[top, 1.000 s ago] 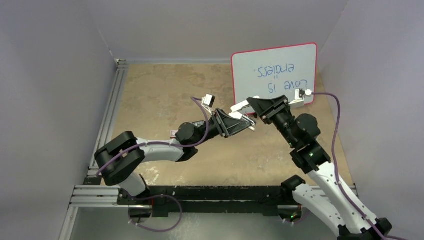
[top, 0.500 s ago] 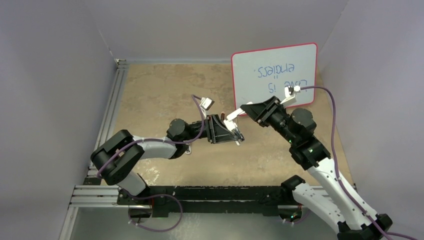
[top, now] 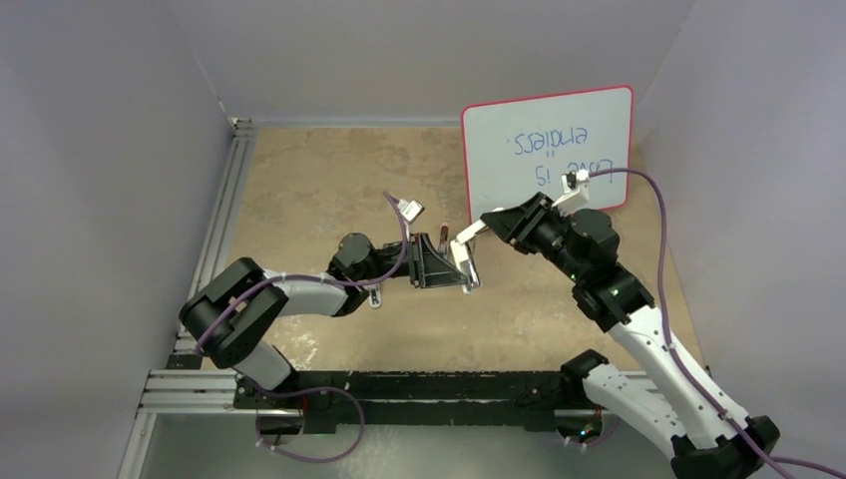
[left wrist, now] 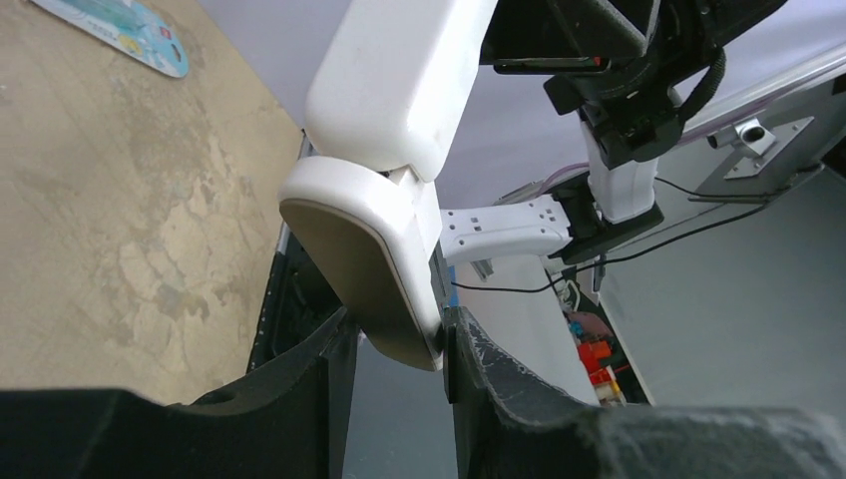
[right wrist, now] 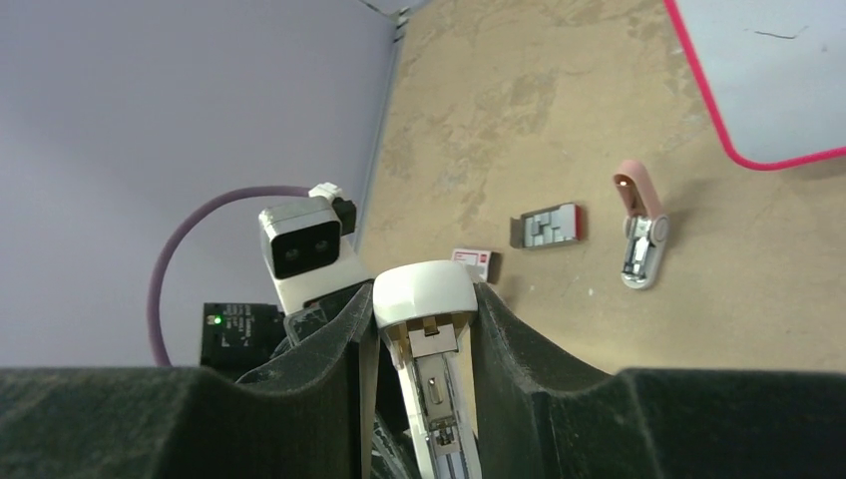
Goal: Load the staples into the stapler
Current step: Open the stapler, then place the stapler at the center of the board, then pick up the staple from the staple box.
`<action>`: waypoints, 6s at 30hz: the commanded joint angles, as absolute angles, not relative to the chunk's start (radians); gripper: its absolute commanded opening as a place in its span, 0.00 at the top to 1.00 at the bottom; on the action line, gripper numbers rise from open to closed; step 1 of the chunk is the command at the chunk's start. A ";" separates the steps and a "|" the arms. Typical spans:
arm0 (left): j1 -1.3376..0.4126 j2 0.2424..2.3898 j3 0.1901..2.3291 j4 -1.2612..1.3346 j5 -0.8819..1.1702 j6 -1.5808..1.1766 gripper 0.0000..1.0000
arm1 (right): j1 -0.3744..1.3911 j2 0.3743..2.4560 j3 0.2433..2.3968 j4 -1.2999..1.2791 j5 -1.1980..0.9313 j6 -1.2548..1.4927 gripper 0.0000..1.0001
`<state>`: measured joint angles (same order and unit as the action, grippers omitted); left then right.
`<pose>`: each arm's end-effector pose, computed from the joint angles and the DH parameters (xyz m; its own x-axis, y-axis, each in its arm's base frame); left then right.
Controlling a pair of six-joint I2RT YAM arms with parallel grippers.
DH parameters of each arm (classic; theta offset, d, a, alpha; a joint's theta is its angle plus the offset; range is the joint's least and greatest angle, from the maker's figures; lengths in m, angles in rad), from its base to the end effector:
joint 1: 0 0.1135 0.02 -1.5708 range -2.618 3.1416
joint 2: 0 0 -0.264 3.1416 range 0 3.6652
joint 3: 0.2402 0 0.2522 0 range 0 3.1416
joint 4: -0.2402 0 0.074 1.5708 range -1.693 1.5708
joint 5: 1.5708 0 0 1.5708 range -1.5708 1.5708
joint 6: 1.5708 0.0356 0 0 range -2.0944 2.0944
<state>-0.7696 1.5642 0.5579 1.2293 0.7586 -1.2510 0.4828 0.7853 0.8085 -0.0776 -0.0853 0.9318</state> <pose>0.1965 -0.2245 0.2247 -0.8869 -0.1000 -0.4510 0.4610 -0.1290 -0.8780 0.1634 0.0891 0.3599 -0.4605 0.6616 -0.5918 -0.2821 0.5230 0.8043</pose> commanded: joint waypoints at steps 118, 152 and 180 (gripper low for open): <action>-0.841 1.947 0.901 0.451 0.300 -1.069 0.82 | 0.680 1.542 1.053 -0.286 0.532 0.744 0.54; -0.803 1.476 0.987 0.059 0.213 -0.643 0.44 | 0.677 1.129 1.017 -0.243 0.632 0.803 0.38; -0.731 0.929 0.935 -0.424 -0.450 -0.546 0.25 | 0.875 1.733 1.294 0.002 0.300 0.525 0.78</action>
<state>-0.7341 1.0149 0.9821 -0.4137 -0.3363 -0.5159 0.8433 1.6402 1.2137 0.0059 0.2634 0.5220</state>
